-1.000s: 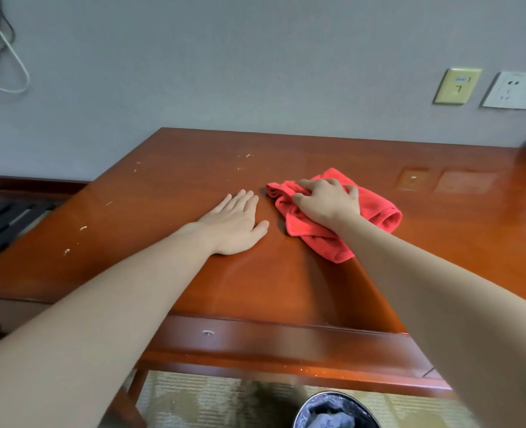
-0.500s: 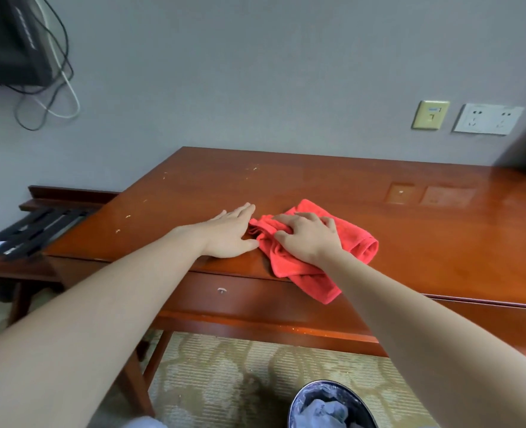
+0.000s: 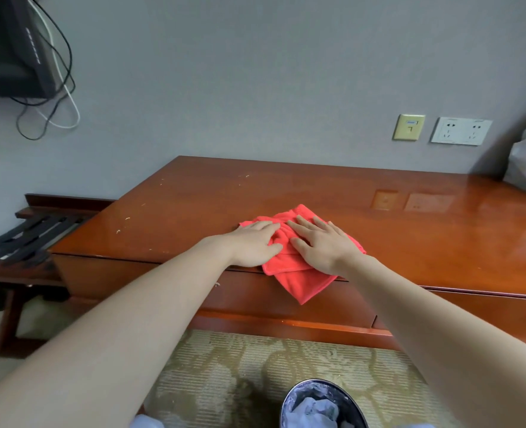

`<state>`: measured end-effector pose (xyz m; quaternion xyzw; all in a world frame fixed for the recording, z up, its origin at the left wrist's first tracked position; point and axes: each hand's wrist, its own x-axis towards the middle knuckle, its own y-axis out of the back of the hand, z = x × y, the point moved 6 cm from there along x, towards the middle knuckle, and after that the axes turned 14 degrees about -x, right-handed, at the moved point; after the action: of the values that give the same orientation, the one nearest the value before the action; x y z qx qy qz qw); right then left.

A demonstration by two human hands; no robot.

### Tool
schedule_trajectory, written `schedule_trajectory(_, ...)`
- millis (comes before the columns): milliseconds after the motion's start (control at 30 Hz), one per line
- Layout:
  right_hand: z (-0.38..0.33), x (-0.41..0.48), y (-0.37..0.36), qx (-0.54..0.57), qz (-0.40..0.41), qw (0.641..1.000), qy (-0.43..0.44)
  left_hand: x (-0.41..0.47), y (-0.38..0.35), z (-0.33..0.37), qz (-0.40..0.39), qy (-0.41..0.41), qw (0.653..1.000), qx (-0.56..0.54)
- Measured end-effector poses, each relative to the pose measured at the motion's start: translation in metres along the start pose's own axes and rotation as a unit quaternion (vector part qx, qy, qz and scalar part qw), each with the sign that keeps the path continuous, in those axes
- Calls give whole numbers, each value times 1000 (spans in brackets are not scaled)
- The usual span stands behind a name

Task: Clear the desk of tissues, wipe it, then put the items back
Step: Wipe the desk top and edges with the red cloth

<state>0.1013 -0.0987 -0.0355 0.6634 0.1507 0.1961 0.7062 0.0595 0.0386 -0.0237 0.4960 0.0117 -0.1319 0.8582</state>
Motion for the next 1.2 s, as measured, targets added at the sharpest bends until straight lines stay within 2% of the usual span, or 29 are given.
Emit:
schedule_trajectory(167,4,5,-4,-22,-27,999,4,16,-8,-3,8,18,999,41)
schedule_trajectory(467,24,60,-14,-26,-22,999,-12,71,3,-18,34,-8,999,26)
schedule_trajectory(700,58,155,-18,-26,-11,999,-22,170,37,-46,44,-10,998,36)
schedule_trajectory(933,105,286,-27,-29,8,999,-28,299,79,-79,63,-19,996,62)
schedule_trajectory(1200,133,378,-32,-22,-10,999,-42,393,111,-110,43,-10,997,64)
